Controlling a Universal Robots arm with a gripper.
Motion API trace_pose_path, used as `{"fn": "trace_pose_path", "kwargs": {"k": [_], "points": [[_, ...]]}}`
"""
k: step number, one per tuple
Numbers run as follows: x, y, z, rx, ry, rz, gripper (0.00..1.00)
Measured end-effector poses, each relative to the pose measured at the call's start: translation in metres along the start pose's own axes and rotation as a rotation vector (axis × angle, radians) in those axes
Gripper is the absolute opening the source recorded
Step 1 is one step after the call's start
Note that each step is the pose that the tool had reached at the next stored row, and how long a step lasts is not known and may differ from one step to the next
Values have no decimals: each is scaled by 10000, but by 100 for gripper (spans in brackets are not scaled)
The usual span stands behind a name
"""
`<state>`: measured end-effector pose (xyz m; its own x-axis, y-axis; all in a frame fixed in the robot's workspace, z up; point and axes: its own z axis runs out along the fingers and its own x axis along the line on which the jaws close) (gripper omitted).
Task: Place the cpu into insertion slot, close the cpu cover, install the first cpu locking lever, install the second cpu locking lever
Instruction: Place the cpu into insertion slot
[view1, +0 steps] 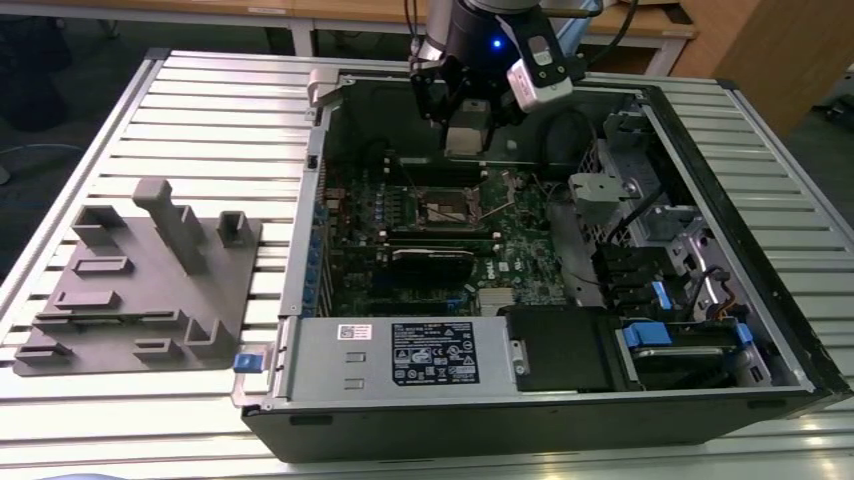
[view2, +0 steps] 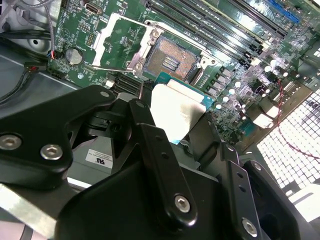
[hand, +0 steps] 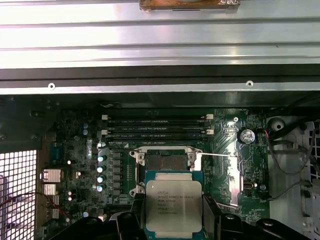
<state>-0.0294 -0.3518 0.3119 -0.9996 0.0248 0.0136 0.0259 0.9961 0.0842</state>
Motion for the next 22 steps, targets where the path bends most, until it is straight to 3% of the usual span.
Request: {"fn": "trace_pose_path", "kwargs": {"k": [22], "points": [[-1,-5,58,-2,-1,0,54]]}}
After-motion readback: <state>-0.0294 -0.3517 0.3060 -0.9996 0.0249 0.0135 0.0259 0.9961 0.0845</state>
